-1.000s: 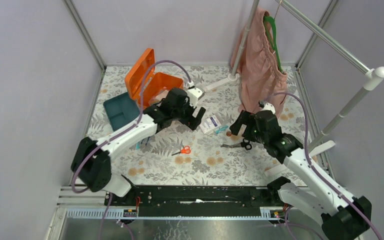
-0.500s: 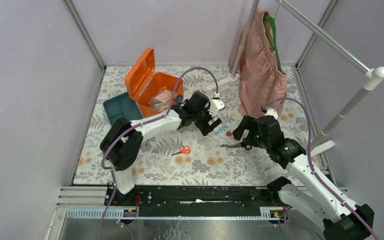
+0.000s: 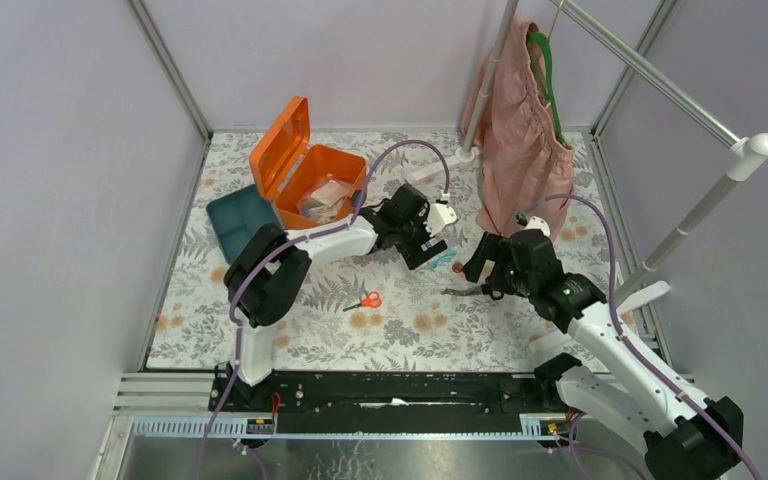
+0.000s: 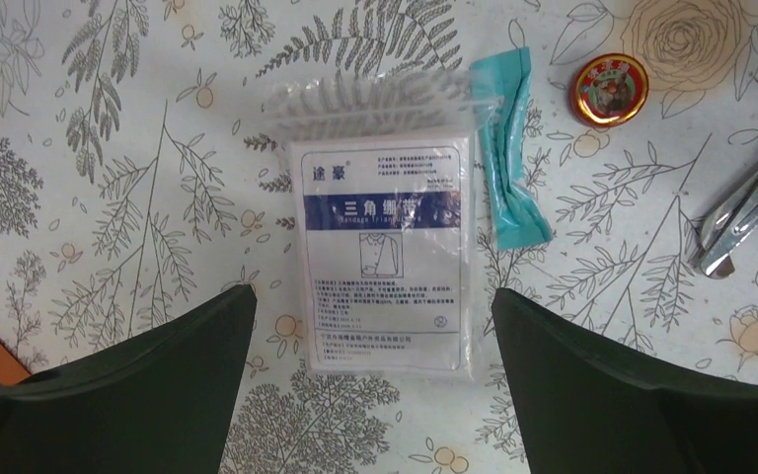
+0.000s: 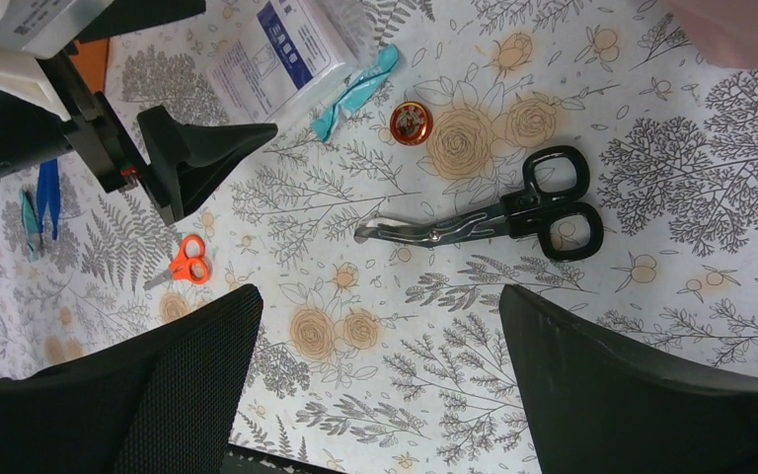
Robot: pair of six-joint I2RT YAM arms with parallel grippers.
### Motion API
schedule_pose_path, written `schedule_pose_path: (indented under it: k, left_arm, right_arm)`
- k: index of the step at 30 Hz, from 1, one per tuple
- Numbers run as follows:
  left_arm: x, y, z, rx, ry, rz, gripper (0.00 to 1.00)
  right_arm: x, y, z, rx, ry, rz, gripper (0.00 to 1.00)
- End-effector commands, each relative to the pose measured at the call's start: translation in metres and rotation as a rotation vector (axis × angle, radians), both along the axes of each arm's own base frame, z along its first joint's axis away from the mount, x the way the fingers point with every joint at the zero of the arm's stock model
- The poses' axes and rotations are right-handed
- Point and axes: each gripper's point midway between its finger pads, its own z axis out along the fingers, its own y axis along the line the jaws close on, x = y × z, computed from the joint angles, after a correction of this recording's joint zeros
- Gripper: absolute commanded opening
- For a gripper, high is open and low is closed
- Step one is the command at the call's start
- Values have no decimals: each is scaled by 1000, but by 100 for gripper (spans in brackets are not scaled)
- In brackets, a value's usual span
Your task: Organize the medicine kit
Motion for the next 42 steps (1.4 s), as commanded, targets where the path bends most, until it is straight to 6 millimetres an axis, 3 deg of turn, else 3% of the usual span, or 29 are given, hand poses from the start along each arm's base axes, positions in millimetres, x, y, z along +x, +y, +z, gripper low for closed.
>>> schedule_pose_path:
  k: [1, 9, 16, 19, 24, 28, 35, 42]
  left_arm:
    - [17, -11, 6, -13, -62, -25, 99]
    - [14, -10, -21, 10, -20, -13, 99]
    - [14, -12, -25, 2, -6, -6, 96]
    - [12, -13, -27, -2, 5, -9, 89]
    - [10, -16, -23, -14, 18, -20, 70]
    - [10, -18, -10, -44, -3, -20, 62]
    - [15, -16, 18, -57, -57, -9, 61]
    - [35, -1, 91, -114, -227, 101, 62]
  right_arm:
    - [3, 5, 3, 8, -6, 26, 100]
    - [5, 5, -1, -4, -1, 31, 100]
    - [2, 2, -7, -16, -1, 31, 100]
    - [1, 2, -9, -17, 4, 30, 100]
    - [2, 1, -10, -21, 0, 29, 100]
    - [2, 0, -10, -25, 2, 27, 100]
    - [0, -1, -11, -24, 1, 18, 100]
    - [1, 0, -11, -24, 2, 24, 100]
